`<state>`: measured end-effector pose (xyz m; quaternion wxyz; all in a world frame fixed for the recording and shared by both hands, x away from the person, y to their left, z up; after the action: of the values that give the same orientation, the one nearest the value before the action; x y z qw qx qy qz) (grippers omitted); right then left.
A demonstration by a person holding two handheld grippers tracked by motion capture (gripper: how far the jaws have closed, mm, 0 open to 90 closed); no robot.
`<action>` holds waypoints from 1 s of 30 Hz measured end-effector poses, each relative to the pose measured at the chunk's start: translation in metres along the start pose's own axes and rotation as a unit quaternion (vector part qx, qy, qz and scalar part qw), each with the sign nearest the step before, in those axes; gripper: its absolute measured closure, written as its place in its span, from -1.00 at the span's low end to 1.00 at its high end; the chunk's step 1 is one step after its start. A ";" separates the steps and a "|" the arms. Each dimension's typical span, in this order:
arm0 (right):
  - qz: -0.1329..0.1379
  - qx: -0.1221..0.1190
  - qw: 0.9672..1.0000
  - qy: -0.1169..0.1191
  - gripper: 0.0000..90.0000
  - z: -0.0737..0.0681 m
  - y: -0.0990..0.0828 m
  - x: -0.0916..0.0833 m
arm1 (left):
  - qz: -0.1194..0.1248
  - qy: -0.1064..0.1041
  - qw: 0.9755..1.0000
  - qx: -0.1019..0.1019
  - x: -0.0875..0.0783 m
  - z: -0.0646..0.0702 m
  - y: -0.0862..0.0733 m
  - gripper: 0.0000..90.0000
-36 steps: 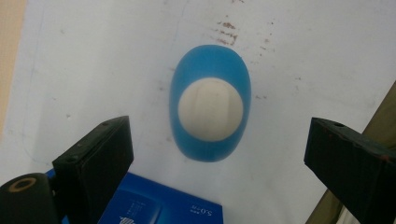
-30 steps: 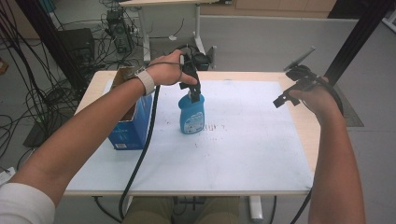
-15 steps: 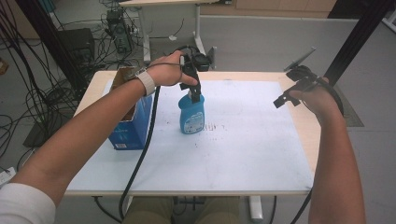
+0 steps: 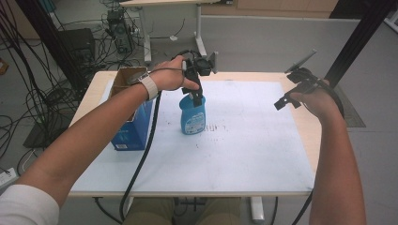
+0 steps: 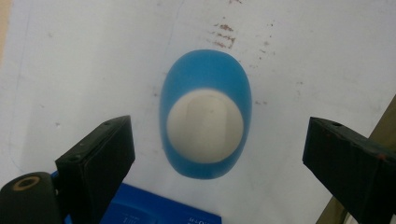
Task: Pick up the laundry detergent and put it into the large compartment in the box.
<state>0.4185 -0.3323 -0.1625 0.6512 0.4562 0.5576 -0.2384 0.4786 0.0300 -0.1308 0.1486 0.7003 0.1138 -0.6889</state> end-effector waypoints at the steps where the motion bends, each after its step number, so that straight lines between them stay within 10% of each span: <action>1: 0.000 0.000 1.000 0.000 -0.80 0.000 0.000 0.000 | 0.001 -0.001 1.000 -0.001 0.002 0.000 0.000 -0.79; 30: 0.002 -0.004 1.000 0.001 -0.80 -0.001 -0.003 0.003 | -0.001 0.008 1.000 0.008 0.035 0.002 0.004 -0.76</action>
<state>0.4164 -0.3324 -0.1659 0.6532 0.4548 0.5582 -0.2344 0.4792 0.0242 -0.1657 0.1414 0.7071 0.1102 -0.6840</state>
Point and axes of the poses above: each handheld gripper's, and its own axes: x roughly forward along the jaws, y roughly out of its top, z roughly to its right, the point moved 3 cm from there along x, roughly forward along the jaws, and after that the axes turned 2 degrees about -z, right-handed, at the moved point
